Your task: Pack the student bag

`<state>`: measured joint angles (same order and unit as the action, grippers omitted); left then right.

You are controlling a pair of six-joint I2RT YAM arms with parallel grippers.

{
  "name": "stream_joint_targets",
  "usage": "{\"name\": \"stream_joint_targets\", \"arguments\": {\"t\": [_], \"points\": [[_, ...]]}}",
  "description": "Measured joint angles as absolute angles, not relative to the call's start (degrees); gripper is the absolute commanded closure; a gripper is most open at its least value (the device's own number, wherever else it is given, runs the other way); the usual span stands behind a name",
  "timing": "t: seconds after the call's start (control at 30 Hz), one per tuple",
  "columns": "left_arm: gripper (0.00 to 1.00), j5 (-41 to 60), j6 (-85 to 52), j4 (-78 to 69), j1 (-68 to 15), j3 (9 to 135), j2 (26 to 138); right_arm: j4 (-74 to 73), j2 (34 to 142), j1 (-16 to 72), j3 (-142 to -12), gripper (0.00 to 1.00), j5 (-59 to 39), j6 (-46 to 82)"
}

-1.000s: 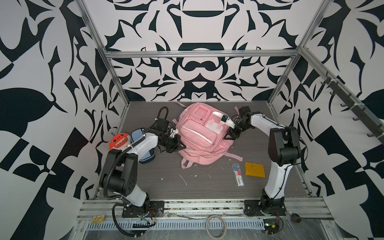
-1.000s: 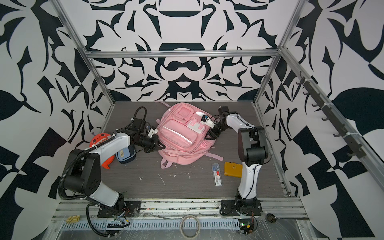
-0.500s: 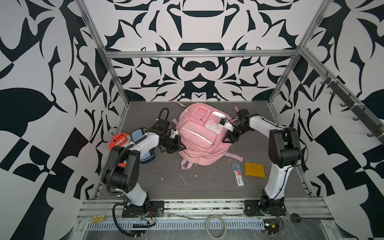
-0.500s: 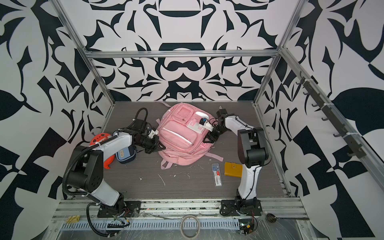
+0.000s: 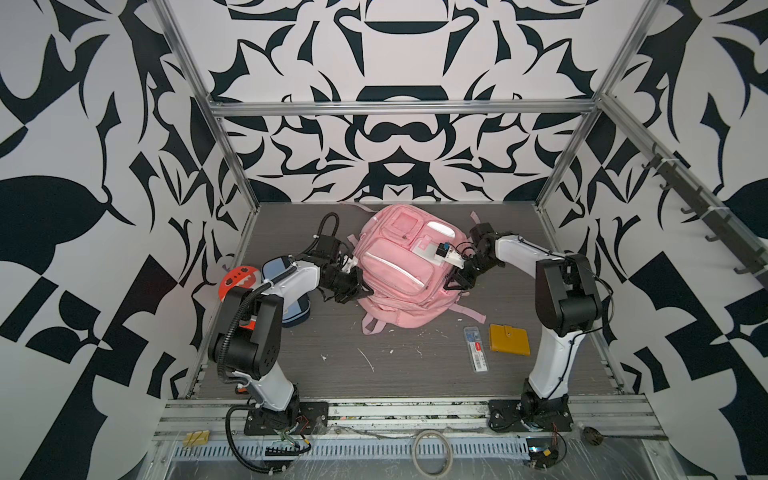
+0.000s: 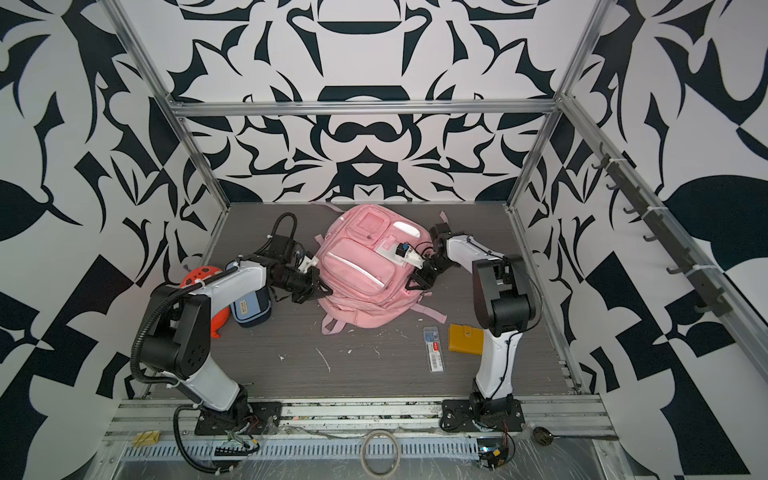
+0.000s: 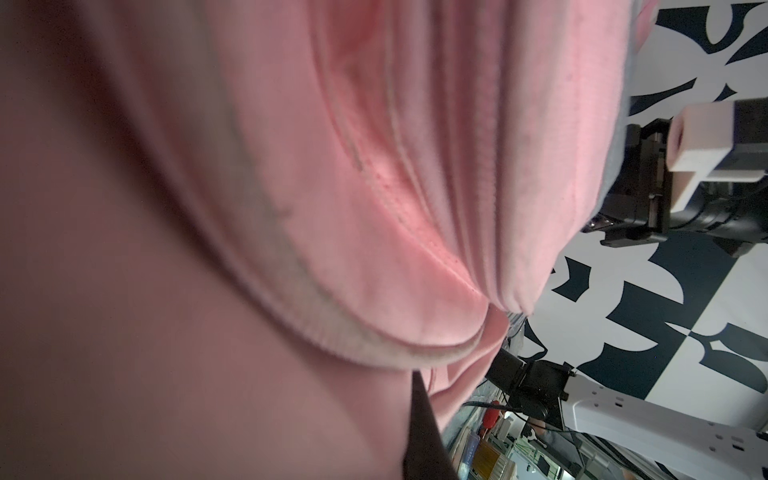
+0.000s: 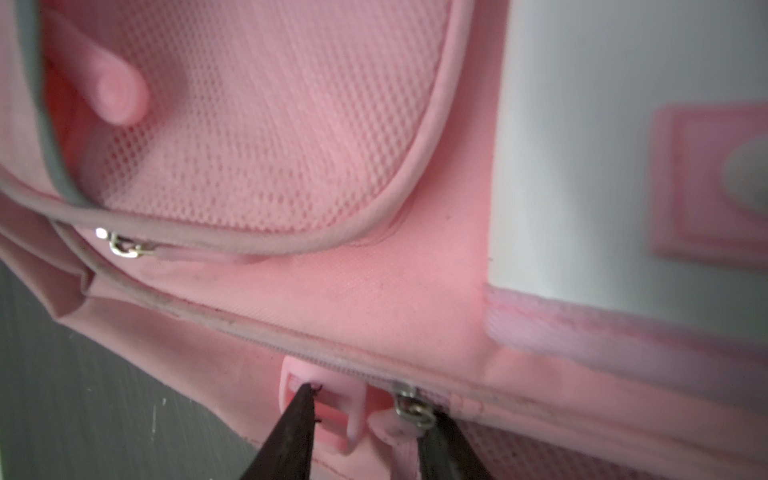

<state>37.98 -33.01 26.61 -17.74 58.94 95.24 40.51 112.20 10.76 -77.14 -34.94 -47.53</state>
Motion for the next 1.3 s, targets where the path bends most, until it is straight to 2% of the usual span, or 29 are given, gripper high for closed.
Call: {"name": "stream_joint_targets", "arguments": {"t": [0.33,0.83,1.1,1.3], "points": [[1.00,37.98,-33.01,26.39,-17.67,58.94,95.33,38.94,110.26,11.11,-74.87,0.99,-34.00,-47.68],[1.00,38.46,-35.22,23.81,-17.56,59.02,96.09,38.13,103.00,16.45,-69.87,1.00,-27.73,-47.59],[1.00,39.22,-43.79,15.66,-17.63,57.74,96.07,39.35,99.29,25.12,-66.61,1.00,-26.81,-46.09],[1.00,38.68,-48.82,9.89,-18.33,56.99,96.07,37.26,96.71,28.18,-65.49,1.00,-29.50,-39.13]]}}
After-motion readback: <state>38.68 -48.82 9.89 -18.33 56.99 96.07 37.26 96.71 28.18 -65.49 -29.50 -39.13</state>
